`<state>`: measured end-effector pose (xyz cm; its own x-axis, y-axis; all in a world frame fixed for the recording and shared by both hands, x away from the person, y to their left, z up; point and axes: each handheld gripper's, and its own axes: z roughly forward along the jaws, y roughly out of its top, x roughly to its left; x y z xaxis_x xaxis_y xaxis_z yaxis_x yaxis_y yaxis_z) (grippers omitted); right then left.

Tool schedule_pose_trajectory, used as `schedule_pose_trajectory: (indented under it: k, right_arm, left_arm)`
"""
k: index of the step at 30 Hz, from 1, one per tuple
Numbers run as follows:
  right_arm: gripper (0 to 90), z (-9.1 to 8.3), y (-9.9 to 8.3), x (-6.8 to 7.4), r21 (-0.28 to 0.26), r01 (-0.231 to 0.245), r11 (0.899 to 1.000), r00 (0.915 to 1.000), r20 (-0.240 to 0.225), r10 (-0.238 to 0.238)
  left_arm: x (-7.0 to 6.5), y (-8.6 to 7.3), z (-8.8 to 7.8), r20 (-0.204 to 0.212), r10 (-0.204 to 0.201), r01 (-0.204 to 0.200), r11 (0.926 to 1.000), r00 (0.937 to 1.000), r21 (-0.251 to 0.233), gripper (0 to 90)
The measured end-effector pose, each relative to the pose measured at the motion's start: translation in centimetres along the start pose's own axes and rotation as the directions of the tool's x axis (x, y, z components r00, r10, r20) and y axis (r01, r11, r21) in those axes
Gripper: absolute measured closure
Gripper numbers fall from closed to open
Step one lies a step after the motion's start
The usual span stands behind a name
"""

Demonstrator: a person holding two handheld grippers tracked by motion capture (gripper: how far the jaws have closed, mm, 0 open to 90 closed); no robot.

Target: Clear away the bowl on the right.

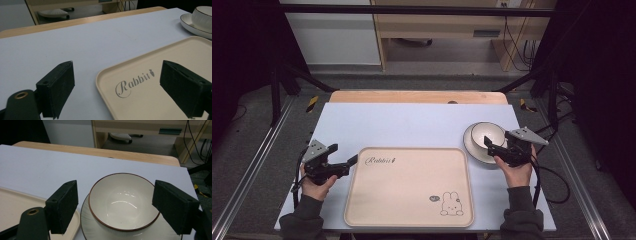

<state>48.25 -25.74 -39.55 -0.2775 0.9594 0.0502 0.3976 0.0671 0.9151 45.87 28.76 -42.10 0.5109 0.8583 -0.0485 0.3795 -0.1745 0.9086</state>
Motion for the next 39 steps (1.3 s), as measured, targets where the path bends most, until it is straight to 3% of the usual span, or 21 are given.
schedule_pose_trajectory:
  k: [7,18,32,39]
  right_arm:
    - [21.6,1.0,0.3,-0.6,0.028,-0.01,1.0,0.9999,0.007,0.01]
    - [20.8,1.7,1.0,-1.6,0.03,-0.04,0.999,0.9988,0.03,0.039]
    - [21.3,4.0,1.8,-3.1,0.049,-0.082,0.995,0.9953,0.056,0.079]
    - [21.0,4.9,1.3,-3.4,0.106,-0.069,0.992,0.9951,0.078,0.061]
  left_arm:
    - [0.0,0.0,0.0,-0.001,-0.001,0.001,1.0,1.0,0.003,12.2]
    - [0.0,0.0,0.1,-0.003,0.001,-0.001,1.0,1.0,0.006,12.3]
    - [0.0,-0.1,0.2,-0.002,0.005,-0.005,0.9999,1.0,0.01,12.5]
    - [0.0,-0.1,0.2,0.001,0.007,-0.007,0.9999,1.0,0.011,12.5]
